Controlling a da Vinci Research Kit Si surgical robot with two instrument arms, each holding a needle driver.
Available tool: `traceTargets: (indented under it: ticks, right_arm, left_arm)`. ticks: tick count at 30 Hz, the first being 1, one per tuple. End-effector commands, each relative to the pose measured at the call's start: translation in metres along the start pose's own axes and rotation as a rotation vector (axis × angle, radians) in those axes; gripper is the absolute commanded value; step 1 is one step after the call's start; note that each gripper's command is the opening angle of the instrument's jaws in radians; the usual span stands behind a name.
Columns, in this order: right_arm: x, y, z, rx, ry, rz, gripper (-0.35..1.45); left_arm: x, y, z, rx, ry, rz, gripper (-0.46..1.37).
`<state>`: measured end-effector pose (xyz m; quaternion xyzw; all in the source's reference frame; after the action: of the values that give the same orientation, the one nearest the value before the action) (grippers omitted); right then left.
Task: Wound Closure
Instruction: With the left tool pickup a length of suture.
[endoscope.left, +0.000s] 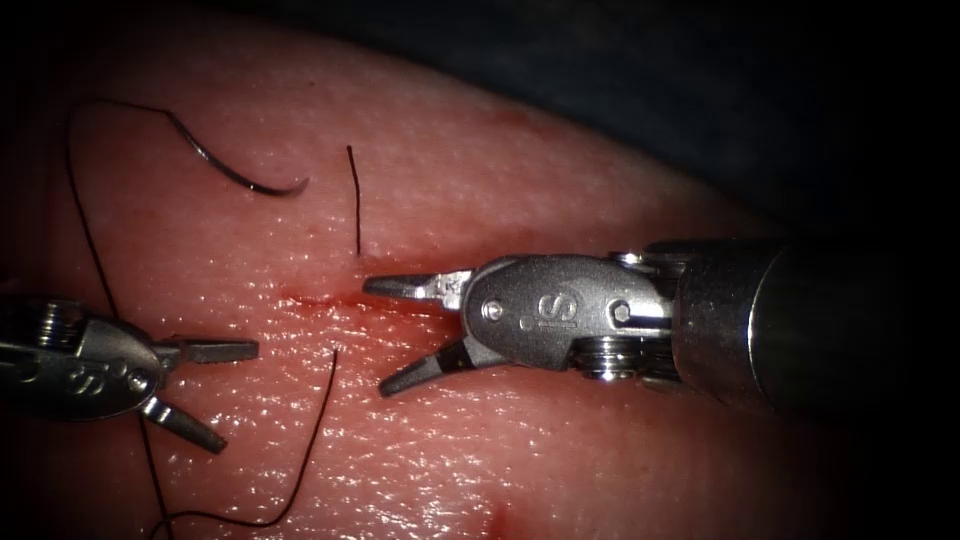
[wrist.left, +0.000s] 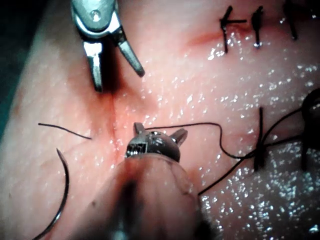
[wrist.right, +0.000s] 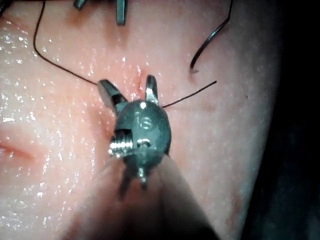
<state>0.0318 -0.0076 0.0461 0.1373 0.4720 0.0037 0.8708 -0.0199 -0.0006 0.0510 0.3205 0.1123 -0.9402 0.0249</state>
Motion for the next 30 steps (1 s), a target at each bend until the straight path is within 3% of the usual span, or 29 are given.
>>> traceTargets:
  ticks: [1, 11, 20, 24, 30]
  right_arm:
    - [0.0000, 0.0000, 0.0000, 0.004, 0.001, 0.000, 1.02]
    - [0.0000, 0.0000, 0.0000, 0.000, 0.005, 0.001, 1.01]
    - [0.0000, -0.0001, 0.0000, -0.002, 0.008, 0.008, 1.00]
    - [0.0000, -0.0001, 0.0000, -0.003, 0.008, 0.008, 0.99]
    - [0.0000, -0.0001, 0.0000, -0.003, 0.008, 0.008, 0.99]
  left_arm:
    - [0.0000, 0.0000, 0.0000, 0.004, -0.005, 0.005, 0.46]
    - [-0.0019, 0.0006, -0.0012, 0.017, -0.120, 0.120, 0.37]
    - [-0.0030, 0.0023, -0.0007, -0.042, -0.205, 0.183, 0.55]
    - [-0.0031, 0.0035, 0.0002, -0.075, -0.242, 0.213, 0.76]
    - [-0.0036, 0.0052, 0.0012, -0.100, -0.279, 0.263, 0.79]
